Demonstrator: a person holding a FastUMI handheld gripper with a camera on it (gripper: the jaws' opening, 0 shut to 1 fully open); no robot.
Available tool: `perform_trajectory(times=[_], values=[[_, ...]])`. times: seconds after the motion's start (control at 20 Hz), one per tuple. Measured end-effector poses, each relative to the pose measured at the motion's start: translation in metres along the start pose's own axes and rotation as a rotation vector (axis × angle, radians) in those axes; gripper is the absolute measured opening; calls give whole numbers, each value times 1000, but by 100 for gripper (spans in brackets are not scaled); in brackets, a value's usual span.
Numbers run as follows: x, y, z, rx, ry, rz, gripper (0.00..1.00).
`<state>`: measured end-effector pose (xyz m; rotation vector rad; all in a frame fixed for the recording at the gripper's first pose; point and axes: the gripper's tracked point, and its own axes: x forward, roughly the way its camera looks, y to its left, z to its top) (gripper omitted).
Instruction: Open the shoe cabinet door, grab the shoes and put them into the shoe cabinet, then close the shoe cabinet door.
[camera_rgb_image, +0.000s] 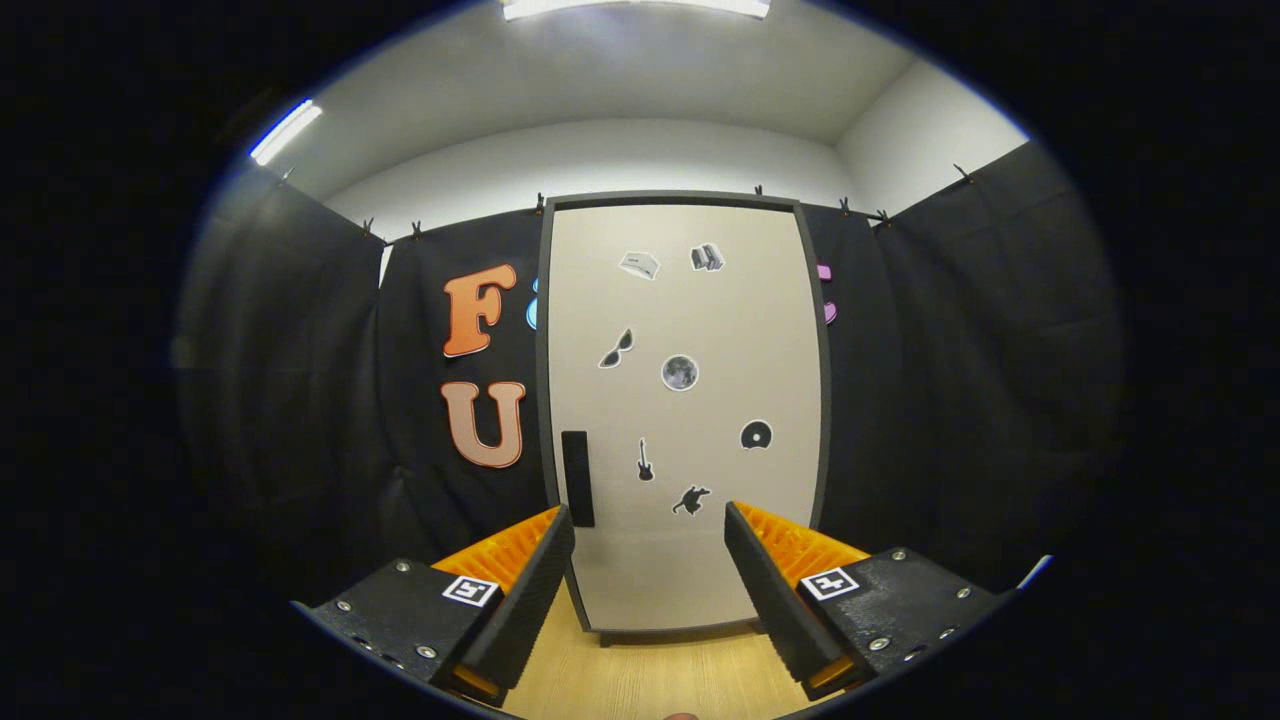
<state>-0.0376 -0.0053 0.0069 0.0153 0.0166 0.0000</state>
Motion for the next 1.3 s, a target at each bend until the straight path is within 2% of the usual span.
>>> perform_trajectory(times=[0.25,0.45,1.3], values=[[-49,-18,-5,12,1,-32,94],[-66,-20,-6,12,1,-33,94],[-66,-18,-15,6,4,-20,94]])
